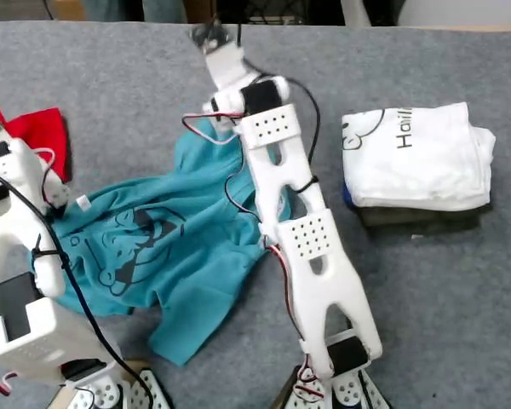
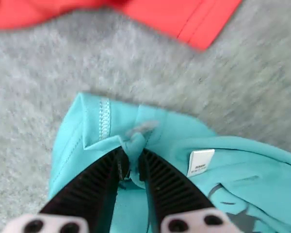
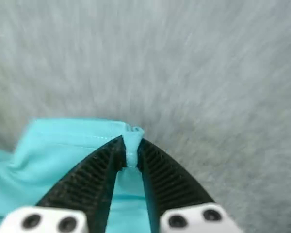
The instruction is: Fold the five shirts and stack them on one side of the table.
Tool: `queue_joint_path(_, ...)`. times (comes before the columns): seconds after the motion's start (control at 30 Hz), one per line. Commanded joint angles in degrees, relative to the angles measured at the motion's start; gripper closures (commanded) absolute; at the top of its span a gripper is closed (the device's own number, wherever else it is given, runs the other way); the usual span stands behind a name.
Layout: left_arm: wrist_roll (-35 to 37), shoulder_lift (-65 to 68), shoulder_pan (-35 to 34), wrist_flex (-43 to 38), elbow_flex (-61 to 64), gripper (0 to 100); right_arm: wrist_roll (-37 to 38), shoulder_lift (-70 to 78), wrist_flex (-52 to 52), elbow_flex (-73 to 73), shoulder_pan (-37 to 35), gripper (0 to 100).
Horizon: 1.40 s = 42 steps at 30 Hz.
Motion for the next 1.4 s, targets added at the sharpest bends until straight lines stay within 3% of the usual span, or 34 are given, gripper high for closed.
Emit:
queue_joint_path(0.0, 0.00, -4.22, 0.48, 4.48, -11.91, 97, -3.52, -11.38, -0.70, -3.47, 0.79, 98.5)
queue_joint_path(0.33, 0.00, -10.46, 3.65, 17.67, -44.09, 97, -8.35, -37.85, -7.03, -3.38, 2.11, 98.5)
queue_joint_path(0.73, 0.09, -19.16, 4.62, 28.13, -70.02, 97, -9.76, -60.44, -10.90, -2.68, 8.00, 98.5)
queue_joint_path(1.1, -3.60, -42.90, 4.62, 28.22, -66.95, 97, -9.41, -74.33, -10.90, -0.22, 8.09, 98.5)
queue_joint_path(1.37, -3.69, -49.14, 4.62, 24.35, -37.05, 97, -9.41, -74.95, -14.68, 20.09, 7.74, 98.5)
